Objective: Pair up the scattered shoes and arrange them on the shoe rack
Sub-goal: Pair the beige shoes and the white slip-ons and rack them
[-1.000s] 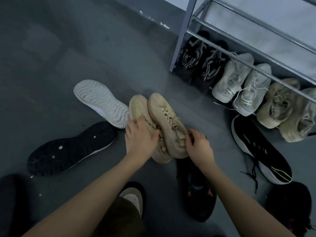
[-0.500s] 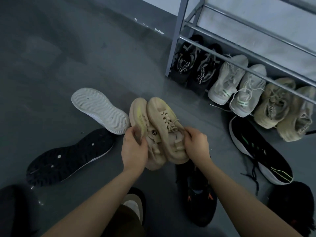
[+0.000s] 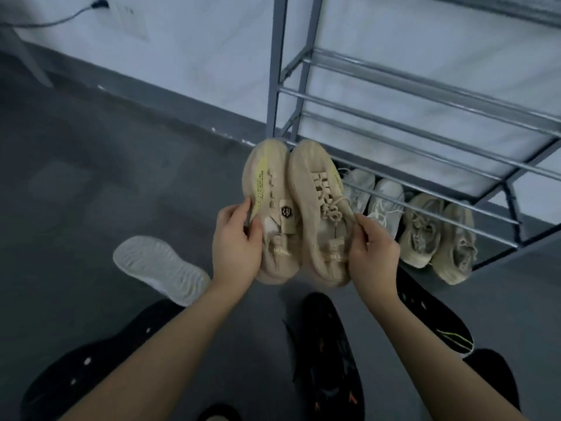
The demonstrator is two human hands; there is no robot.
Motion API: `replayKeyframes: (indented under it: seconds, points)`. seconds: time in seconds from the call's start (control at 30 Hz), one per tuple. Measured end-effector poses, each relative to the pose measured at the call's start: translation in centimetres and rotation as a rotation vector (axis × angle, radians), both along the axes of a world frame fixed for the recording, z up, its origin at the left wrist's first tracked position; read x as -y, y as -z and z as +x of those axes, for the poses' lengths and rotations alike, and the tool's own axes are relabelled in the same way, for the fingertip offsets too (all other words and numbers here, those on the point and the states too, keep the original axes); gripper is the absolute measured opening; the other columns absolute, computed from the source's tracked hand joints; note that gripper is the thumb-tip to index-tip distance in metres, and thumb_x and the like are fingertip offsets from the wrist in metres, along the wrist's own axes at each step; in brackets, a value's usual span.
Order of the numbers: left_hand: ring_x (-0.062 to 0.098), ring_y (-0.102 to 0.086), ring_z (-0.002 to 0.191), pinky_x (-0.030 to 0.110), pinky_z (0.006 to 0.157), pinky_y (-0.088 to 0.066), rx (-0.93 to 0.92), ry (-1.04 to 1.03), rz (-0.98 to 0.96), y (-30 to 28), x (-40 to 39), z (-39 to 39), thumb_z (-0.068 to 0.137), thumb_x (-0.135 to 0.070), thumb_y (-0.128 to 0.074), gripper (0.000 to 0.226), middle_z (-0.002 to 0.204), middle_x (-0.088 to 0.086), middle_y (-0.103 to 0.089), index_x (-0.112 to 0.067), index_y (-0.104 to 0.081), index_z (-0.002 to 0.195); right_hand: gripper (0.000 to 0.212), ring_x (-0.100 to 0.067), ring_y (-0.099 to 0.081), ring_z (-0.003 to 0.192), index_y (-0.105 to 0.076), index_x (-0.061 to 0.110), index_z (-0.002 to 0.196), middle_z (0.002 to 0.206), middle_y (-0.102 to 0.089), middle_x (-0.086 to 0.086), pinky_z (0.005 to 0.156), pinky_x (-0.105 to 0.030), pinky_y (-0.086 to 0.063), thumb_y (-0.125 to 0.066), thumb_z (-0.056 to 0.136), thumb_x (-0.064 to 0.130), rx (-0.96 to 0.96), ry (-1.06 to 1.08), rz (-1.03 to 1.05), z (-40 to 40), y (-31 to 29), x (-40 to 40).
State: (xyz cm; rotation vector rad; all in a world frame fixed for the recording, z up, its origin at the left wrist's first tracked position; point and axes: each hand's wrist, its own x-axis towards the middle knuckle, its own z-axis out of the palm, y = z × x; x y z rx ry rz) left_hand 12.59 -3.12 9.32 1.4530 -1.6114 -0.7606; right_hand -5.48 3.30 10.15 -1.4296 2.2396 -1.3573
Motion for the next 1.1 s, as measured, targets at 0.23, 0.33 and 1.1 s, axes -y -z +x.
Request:
replayKeyframes:
  seconds: [0.23,0.33,1.1]
  points:
    - [0.014,-0.059,0.099,0.031,0.087,-0.049,-0.039,0.075,0.005,-2.1,6.8,-4.7,0.093,-0.019,-0.049,0.032,0.114,0.0,-0.063,-0.017,-0.058,0.123,0.025,-0.018,-0.059,0.077,-0.067,0.009,0.101,0.08,-0.064,-0.002,0.065,-0.026,-0.039,-0.044,0.093,0.007,0.105,0.147,-0.007,-3.5,-2.1,4.7]
    - [0.015,-0.062,0.089,0.028,0.076,-0.049,0.001,0.128,0.02,-1.8,9.7,-6.7,0.092,-0.014,-0.048,0.028,0.101,0.0,-0.068,-0.016,-0.063,0.115,0.025,-0.015,-0.055,0.067,-0.067,0.011,0.098,0.073,-0.061,0.001,0.059,-0.026,-0.038,-0.042,0.094,0.009,0.107,0.187,0.014,-5.2,-1.7,7.4]
    - [0.028,-0.05,0.11,0.033,0.08,-0.047,0.455,0.323,-0.148,1.3,15.3,-9.8,0.071,-0.045,-0.071,0.054,0.129,0.007,-0.041,-0.027,-0.056,0.12,0.064,-0.033,-0.041,0.119,-0.048,0.021,0.121,0.136,-0.04,-0.009,0.088,-0.041,-0.044,-0.072,0.07,0.05,-0.202,0.001,0.353,-7.9,2.5,13.3]
